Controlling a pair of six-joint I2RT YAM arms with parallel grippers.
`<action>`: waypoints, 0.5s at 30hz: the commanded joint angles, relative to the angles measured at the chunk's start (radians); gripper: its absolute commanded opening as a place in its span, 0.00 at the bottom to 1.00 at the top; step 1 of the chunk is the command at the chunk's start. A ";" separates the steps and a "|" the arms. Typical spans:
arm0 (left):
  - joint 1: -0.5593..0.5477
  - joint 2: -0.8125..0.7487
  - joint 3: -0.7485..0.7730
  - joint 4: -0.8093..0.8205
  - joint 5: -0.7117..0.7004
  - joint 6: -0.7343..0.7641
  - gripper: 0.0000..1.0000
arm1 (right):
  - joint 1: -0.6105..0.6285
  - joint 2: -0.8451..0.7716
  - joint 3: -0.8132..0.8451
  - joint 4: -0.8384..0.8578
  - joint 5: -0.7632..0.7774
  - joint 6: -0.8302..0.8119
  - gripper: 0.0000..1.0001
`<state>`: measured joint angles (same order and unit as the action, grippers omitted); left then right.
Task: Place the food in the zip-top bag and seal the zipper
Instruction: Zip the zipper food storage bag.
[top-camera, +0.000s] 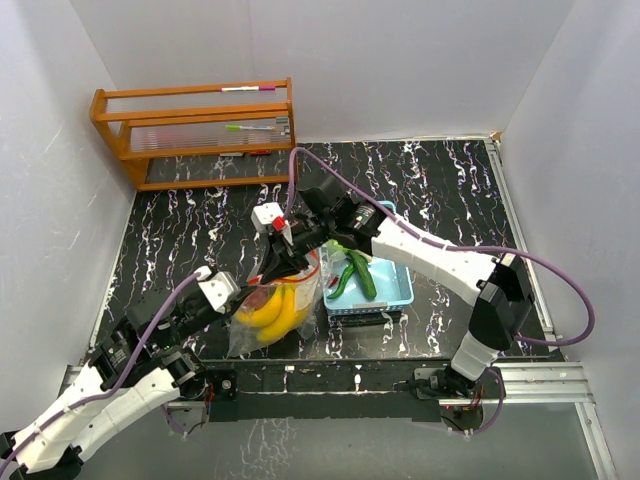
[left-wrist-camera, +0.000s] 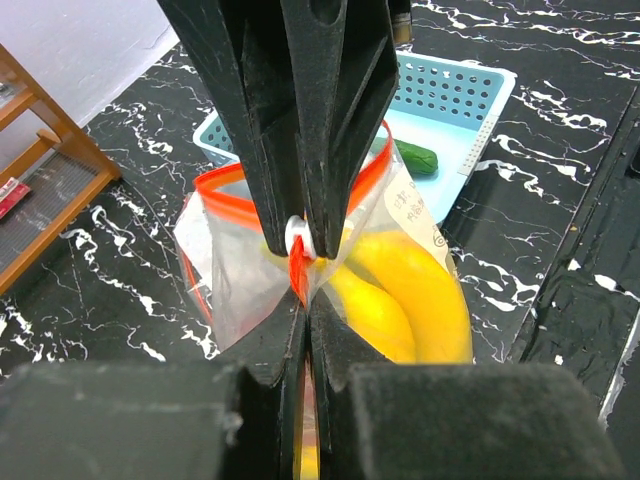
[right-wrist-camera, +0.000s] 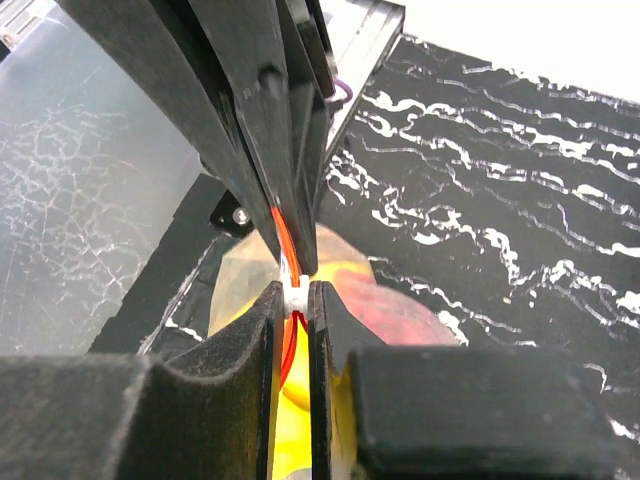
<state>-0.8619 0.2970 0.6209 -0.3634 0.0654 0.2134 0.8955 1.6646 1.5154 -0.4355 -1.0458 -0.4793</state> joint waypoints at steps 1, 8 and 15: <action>-0.005 -0.043 0.064 0.019 -0.020 0.011 0.00 | -0.072 -0.057 -0.045 0.015 0.083 0.005 0.08; -0.005 -0.035 0.074 0.042 -0.036 0.015 0.00 | -0.090 -0.064 -0.064 0.005 0.112 0.012 0.08; -0.004 -0.104 0.057 0.150 -0.257 0.029 0.00 | -0.158 -0.114 -0.142 0.001 0.144 0.018 0.08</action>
<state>-0.8623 0.2607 0.6323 -0.3447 -0.0326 0.2218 0.8112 1.6081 1.4109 -0.4267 -0.9882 -0.4648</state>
